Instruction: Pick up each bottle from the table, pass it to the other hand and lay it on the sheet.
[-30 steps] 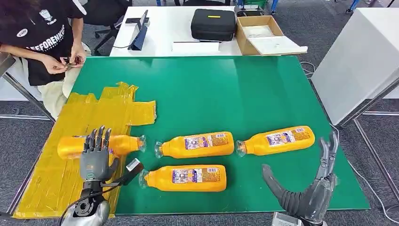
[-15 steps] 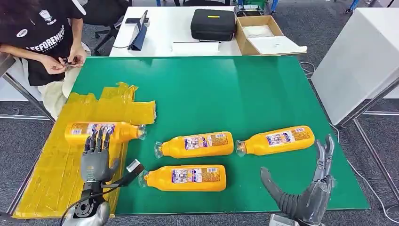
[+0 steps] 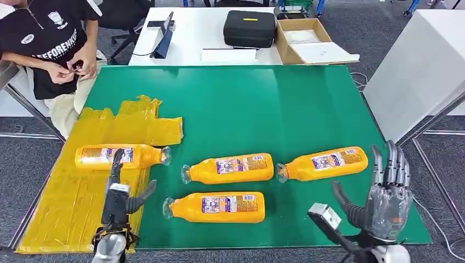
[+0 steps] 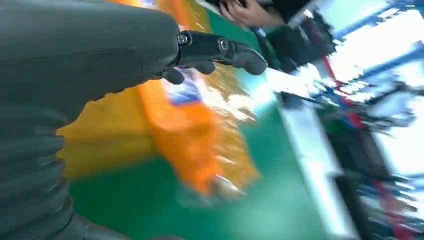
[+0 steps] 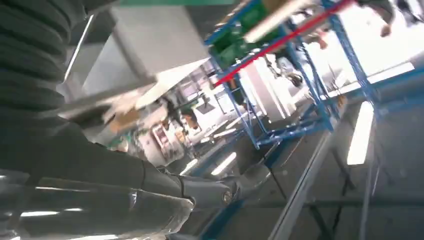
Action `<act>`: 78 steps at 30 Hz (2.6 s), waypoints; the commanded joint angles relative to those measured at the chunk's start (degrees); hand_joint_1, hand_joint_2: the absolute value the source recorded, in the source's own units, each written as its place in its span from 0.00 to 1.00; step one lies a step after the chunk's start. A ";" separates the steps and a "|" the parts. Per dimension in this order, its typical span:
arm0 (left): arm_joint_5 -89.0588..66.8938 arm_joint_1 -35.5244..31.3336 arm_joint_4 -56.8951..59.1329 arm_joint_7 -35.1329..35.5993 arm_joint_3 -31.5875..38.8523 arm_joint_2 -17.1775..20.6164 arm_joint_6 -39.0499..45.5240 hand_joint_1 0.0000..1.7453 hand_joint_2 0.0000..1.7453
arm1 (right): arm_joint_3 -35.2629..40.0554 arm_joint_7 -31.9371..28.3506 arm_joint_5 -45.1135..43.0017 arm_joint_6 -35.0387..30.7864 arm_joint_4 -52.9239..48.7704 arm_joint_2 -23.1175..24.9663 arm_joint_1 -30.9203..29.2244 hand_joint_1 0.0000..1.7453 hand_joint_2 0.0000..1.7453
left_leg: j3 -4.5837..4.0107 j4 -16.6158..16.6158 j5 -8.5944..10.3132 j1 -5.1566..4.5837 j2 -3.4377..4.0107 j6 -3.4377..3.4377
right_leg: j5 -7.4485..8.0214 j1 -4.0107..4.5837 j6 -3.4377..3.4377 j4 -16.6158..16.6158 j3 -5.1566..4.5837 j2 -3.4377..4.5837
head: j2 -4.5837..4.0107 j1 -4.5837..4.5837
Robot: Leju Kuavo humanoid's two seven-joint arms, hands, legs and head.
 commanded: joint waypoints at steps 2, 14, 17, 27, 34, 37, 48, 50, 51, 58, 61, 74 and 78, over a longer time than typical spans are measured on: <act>5.15 0.70 -4.77 -2.39 -5.38 1.40 -1.59 0.00 1.00 | -2.27 1.81 7.34 11.76 9.42 -9.02 -4.91 0.00 1.00 | 0.30 -0.04 -0.13 0.13 0.13 -0.35 | -0.05 0.12 -0.22 -0.12 0.33 0.03 | -0.02 0.00; 5.72 0.03 -4.06 -2.79 -5.43 1.34 -1.99 0.00 1.00 | -0.55 0.87 7.27 15.23 10.55 -10.17 -6.19 0.00 1.00 | 0.16 -0.05 -0.05 0.14 0.08 -0.18 | -0.02 0.16 -0.11 -0.07 0.16 0.00 | -0.02 -0.02; 5.95 -1.95 -2.03 -3.33 -5.69 1.28 -2.93 0.00 1.00 | 1.69 -0.44 7.36 22.61 15.20 -12.25 -9.89 0.00 1.00 | 0.31 -0.03 -0.12 0.23 0.19 -0.36 | -0.02 0.25 -0.21 -0.13 0.33 0.06 | -0.02 0.00; 7.05 -4.77 1.46 -4.32 -6.86 1.63 -3.52 0.00 1.00 | 8.61 -2.94 3.92 28.60 33.47 -13.36 -22.23 0.00 1.00 | 0.26 -0.08 0.00 0.14 0.20 -0.17 | 0.06 0.16 -0.13 -0.15 0.26 0.10 | -0.02 -0.02; 8.35 -4.67 2.60 -4.98 -7.39 2.08 -2.85 0.00 1.00 | 12.38 -4.57 3.00 21.69 43.27 -10.06 -29.05 0.00 1.00 | 0.36 -0.08 -0.01 0.20 0.25 -0.27 | 0.05 0.23 -0.18 -0.17 0.36 0.12 | -0.02 -0.02; 8.59 -4.10 2.46 -5.08 -7.33 2.05 -2.72 0.00 1.00 | 13.39 -4.08 3.64 20.70 45.35 -9.38 -30.88 0.00 1.00 | 0.22 -0.07 0.01 0.14 0.33 -0.11 | 0.09 0.17 -0.09 -0.10 0.19 0.23 | -0.02 0.00; 8.76 -5.15 4.30 -5.20 -7.62 2.14 -2.62 0.00 1.00 | 15.47 -5.07 4.27 19.18 55.49 -6.53 -35.68 0.00 1.00 | 0.13 -0.05 0.05 0.12 0.12 -0.11 | 0.07 0.15 -0.08 -0.07 0.16 0.03 | -0.02 0.00; 8.76 -5.14 4.32 -5.20 -7.63 2.13 -2.63 0.00 1.00 | 15.56 -5.07 4.29 19.14 55.55 -6.32 -35.63 0.00 1.00 | 0.29 -0.07 0.01 0.19 0.19 -0.27 | 0.06 0.22 -0.19 -0.12 0.32 0.07 | -0.02 -0.02; 8.76 -5.14 4.32 -5.20 -7.63 2.13 -2.63 0.00 1.00 | 15.56 -5.07 4.29 19.14 55.55 -6.32 -35.63 0.00 1.00 | 0.19 -0.06 0.04 0.15 0.12 -0.18 | 0.06 0.18 -0.13 -0.09 0.22 0.02 | -0.02 -0.02; 8.76 -5.14 4.32 -5.20 -7.63 2.13 -2.63 0.00 1.00 | 15.56 -5.07 4.29 19.14 55.55 -6.32 -35.63 0.00 1.00 | 0.18 -0.04 0.04 0.13 0.07 -0.15 | 0.01 0.16 -0.13 -0.05 0.21 -0.04 | -0.02 0.00; 8.84 -5.65 5.33 -5.21 -8.00 2.29 -2.72 0.00 1.00 | 16.57 -5.00 4.18 21.16 59.09 -5.87 -37.04 0.00 1.00 | 0.09 -0.03 0.07 0.10 0.05 -0.07 | 0.04 0.14 -0.07 -0.03 0.12 -0.04 | -0.02 -0.02; 12.30 -9.67 12.43 -5.87 -8.12 3.46 -1.88 0.00 1.00 | 19.98 -1.44 -2.06 33.57 72.35 -8.11 -43.60 0.00 1.00 | 0.30 -0.03 0.14 0.13 0.00 -0.08 | 0.07 0.16 -0.09 -0.08 0.33 -0.18 | -0.02 -0.02; 12.92 -8.86 12.71 -5.98 -7.74 3.71 -1.30 0.00 1.00 | 19.22 -0.55 -2.66 32.75 71.99 -10.40 -44.00 0.00 1.00 | 0.46 -0.03 0.17 0.16 -0.10 -0.14 | 0.07 0.19 -0.13 -0.13 0.54 -0.29 | -0.02 -0.02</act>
